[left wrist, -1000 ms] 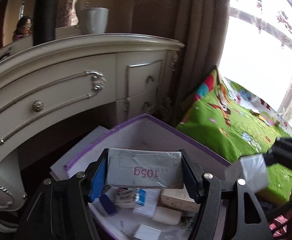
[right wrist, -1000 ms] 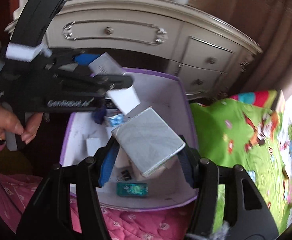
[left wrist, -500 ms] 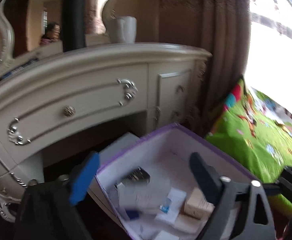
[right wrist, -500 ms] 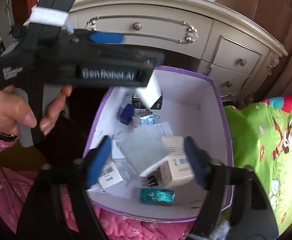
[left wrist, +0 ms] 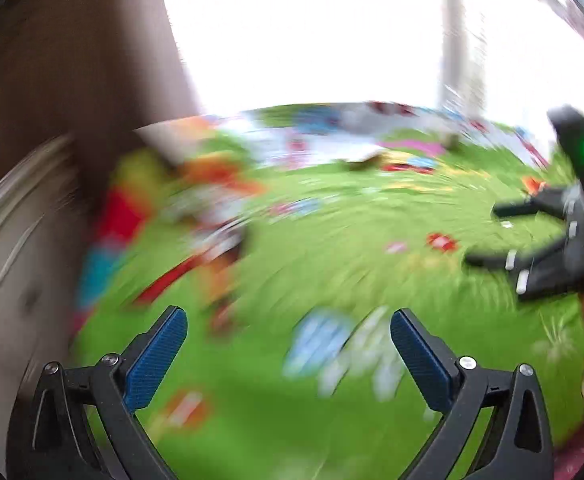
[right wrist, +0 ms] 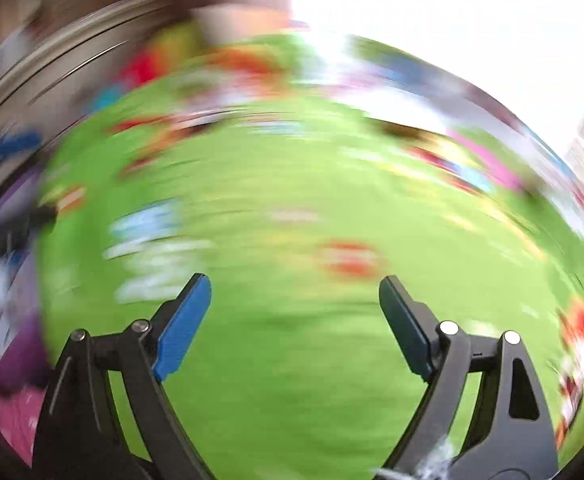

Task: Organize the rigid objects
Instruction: 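Grasp the barcode box with the right tool while the left tool grasps the DING ZHI DENTAL box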

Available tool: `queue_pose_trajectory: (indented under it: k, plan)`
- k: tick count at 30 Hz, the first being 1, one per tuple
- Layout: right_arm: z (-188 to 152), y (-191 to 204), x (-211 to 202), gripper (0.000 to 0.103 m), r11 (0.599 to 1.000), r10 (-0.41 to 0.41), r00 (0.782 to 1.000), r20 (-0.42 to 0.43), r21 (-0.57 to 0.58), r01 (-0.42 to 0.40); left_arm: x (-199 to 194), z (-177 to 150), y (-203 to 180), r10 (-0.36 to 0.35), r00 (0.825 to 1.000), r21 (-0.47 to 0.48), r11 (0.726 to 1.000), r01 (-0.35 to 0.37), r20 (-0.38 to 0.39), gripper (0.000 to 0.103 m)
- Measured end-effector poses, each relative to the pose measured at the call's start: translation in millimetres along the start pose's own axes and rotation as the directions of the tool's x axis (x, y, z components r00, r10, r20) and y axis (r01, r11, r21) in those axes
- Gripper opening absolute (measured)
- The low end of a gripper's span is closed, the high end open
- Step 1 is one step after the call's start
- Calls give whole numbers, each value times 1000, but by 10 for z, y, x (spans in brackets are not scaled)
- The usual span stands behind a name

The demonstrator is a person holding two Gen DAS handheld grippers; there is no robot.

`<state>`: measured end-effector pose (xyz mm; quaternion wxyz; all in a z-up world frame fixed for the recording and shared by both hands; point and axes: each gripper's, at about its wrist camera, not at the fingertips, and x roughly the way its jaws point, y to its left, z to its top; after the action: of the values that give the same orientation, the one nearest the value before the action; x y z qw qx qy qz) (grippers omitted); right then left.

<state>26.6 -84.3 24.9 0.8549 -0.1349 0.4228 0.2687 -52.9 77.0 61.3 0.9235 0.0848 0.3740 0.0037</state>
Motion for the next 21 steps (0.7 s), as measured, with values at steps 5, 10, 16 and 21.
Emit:
queue_pose_trajectory:
  k: [5, 10, 16, 21]
  plan:
    - [125, -1388, 331, 90, 943, -151, 985, -84, 287, 169, 1144, 762, -406, -75, 994, 89, 993, 82, -77, 103]
    - [275, -2100, 665, 91, 910, -156, 980, -121, 368, 190, 1949, 1300, -671, -41, 996, 219, 974, 59, -83, 103]
    - [782, -2481, 1127, 94, 909, -189, 978, -92, 359, 210, 2480, 1692, -568, -175, 975, 125, 973, 192, -136, 102]
    - [1082, -2782, 1377, 94, 869, -233, 968, -91, 428, 249, 2471, 1693, -507, -274, 954, 62, 957, 282, -120, 47]
